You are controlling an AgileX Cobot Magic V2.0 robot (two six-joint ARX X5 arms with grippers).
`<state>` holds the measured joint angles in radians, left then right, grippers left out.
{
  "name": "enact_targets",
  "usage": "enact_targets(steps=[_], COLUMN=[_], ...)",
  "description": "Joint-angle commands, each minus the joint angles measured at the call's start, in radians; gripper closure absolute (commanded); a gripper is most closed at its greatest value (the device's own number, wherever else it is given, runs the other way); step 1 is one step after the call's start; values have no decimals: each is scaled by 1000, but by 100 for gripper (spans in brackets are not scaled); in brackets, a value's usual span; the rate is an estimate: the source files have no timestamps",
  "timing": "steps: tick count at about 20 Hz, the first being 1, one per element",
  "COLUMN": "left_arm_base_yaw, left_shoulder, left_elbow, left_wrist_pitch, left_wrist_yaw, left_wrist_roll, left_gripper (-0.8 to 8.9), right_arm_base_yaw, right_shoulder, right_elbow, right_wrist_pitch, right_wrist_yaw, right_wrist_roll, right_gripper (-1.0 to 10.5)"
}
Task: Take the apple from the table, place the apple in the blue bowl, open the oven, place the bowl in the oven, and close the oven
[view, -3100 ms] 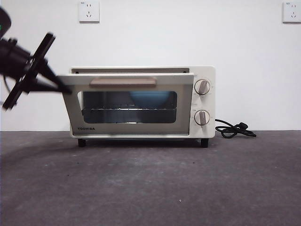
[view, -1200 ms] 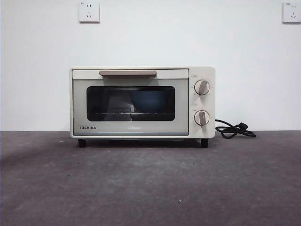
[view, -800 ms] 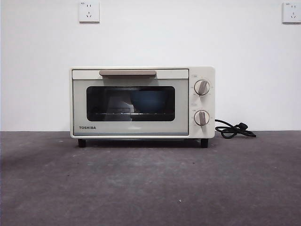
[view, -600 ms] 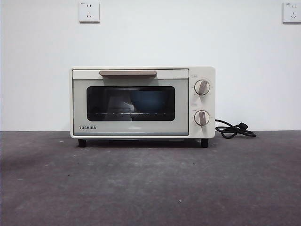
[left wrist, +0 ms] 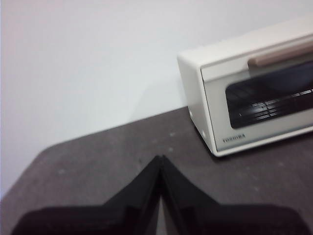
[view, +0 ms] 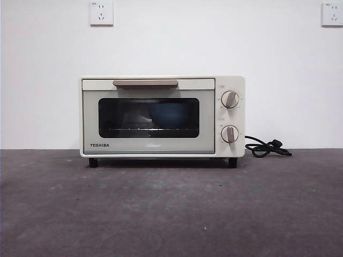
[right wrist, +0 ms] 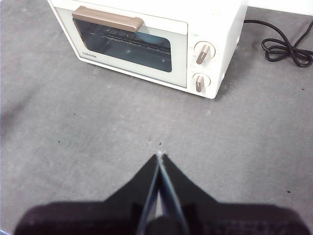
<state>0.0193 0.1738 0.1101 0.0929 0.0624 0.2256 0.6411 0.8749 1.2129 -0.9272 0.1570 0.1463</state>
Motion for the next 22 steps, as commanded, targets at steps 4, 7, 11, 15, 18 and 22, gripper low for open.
enact_targets(steps=[4, 7, 11, 15, 18, 22], left_arm_base_yaw=[2, 1, -1, -1, -1, -1], left_shoulder=[-163, -170, -170, -136, -114, -92], left_elbow=[-103, -103, -103, -103, -103, -103], left_wrist_pitch=[-70, -155, -248, -257, -257, -257], left_wrist_yaw=[-3, -3, -3, -3, -3, -3], left_wrist_roll=[-96, -96, -102, -129, -130, -129], left_gripper=[817, 817, 817, 817, 817, 817], right_arm_base_yaw=[0, 0, 0, 0, 0, 0], right_shoulder=[0, 0, 0, 0, 0, 0], right_elbow=[-6, -6, -6, -6, -6, -6], right_wrist_pitch=[2, 1, 0, 0, 0, 0], right_wrist_yaw=[0, 1, 1, 1, 1, 1], right_wrist_roll=[8, 8, 8, 8, 8, 8], right_gripper=[945, 945, 945, 945, 945, 945])
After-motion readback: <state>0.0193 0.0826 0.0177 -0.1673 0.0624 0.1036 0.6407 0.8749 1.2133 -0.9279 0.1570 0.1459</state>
